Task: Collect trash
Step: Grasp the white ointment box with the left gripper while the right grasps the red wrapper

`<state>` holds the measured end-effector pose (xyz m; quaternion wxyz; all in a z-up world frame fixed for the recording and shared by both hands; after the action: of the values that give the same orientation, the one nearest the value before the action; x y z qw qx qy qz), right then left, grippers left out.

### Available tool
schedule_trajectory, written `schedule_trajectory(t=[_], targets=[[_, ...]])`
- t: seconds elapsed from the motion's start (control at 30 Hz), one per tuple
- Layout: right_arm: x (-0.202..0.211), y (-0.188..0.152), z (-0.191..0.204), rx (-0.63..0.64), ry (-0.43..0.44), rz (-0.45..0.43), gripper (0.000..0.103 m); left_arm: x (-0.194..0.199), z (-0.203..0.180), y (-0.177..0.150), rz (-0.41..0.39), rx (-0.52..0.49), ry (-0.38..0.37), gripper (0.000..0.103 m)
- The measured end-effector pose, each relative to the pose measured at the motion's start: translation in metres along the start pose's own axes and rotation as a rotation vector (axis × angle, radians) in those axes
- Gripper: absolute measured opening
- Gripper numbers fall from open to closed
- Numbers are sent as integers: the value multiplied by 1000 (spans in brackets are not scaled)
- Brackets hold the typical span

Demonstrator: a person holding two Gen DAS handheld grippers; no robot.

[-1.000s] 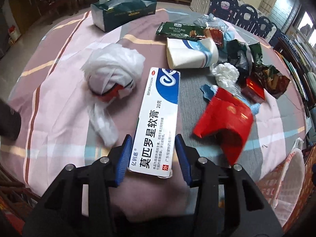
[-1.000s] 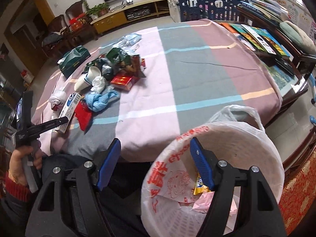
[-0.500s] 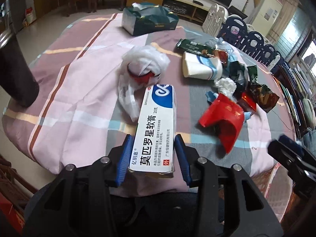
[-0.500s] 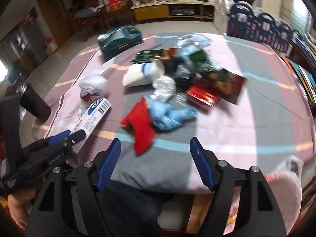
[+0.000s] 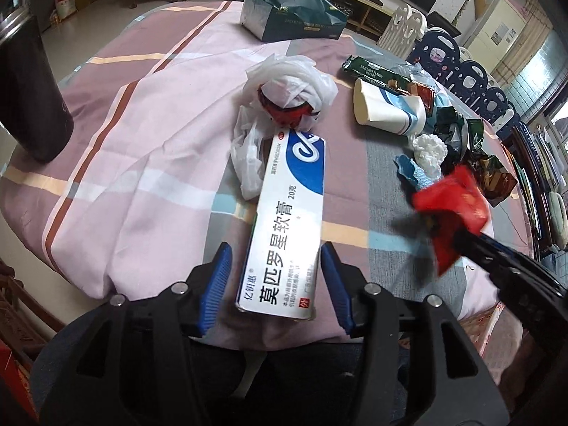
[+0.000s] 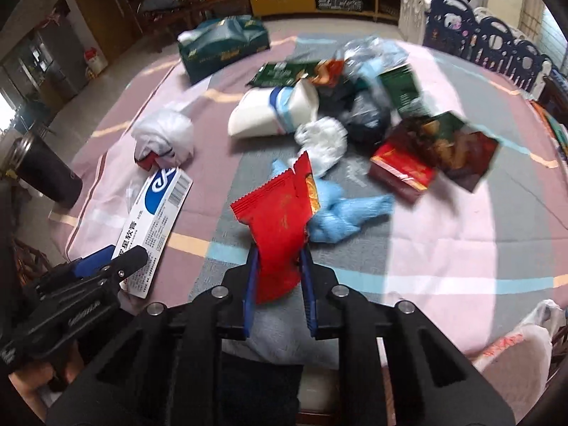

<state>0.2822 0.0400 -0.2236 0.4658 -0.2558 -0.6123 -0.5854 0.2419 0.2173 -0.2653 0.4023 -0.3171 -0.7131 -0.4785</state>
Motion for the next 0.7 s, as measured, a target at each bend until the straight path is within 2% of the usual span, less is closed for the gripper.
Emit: schedule_trajectory(t=[0.1, 0.2, 0.27, 0.33, 0.43, 0.5, 0.7], targets=[[23, -5, -19, 17, -152, -42, 23, -2, 0, -1, 6, -3, 5, 60], [30, -12, -39, 106, -465, -58, 23, -4, -4, -2, 12, -15, 4, 61], [26, -16, -43, 154, -530, -51, 25, -5, -5, -3, 12, -20, 5, 62], [20, -23, -39, 201, -481, -36, 32, -5, -5, -3, 12, -20, 5, 63], [22, -25, -34, 157, -245, -41, 45, -5, -2, -3, 12, -8, 2, 63], [24, -23, -38, 86, -139, -53, 58, -5, -1, -3, 14, -1, 2, 64], [31, -20, -84, -185, -74, -70, 59, -5, 0, -3, 14, 1, -1, 67]])
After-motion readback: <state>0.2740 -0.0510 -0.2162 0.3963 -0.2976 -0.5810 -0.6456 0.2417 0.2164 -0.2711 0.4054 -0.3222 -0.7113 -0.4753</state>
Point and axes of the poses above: each gripper's, at about its wrist camera, not at the fingertips, and x roughly against the way its jaws point, z to its left, y to its top, the point moved 3 cm from there along -x, roughly the way its jaws point, and after that the axes turned 1 degree about -y, right-handed, at the moved point
